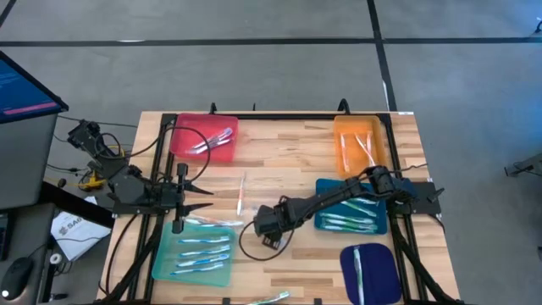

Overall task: Pick & Place Toothbrushes
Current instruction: Put the blue toothbrush into the green bin

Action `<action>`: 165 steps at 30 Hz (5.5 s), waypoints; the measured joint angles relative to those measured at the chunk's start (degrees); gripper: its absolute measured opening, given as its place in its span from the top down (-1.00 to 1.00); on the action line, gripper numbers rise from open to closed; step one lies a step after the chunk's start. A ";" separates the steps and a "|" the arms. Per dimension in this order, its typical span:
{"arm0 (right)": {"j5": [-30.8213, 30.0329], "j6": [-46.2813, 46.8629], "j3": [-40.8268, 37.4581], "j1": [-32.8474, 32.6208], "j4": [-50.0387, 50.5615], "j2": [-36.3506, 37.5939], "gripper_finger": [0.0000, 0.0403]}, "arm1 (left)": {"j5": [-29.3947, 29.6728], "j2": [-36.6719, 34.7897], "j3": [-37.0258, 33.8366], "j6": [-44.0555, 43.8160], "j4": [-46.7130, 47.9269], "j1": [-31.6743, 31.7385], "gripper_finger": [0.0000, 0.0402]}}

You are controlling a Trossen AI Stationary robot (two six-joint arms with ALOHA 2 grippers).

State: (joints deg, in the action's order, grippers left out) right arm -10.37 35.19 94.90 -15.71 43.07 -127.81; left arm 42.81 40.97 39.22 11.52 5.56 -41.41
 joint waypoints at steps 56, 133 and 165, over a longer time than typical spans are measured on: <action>7.77 -30.44 39.75 2.40 -4.92 -12.97 0.97 | 17.18 -10.24 -0.02 -0.95 1.10 -11.60 0.44; -15.04 -25.17 39.88 -2.50 19.48 -6.45 0.97 | -23.78 30.55 24.52 -20.93 46.42 15.03 -0.05; -17.17 -27.71 39.90 -2.75 18.43 -6.51 0.74 | -28.17 32.49 22.36 -24.38 45.76 18.14 0.94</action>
State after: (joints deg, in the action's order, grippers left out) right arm -27.55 7.48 134.80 -18.47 61.50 -134.32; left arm 14.63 73.46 61.58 -12.87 51.33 -23.27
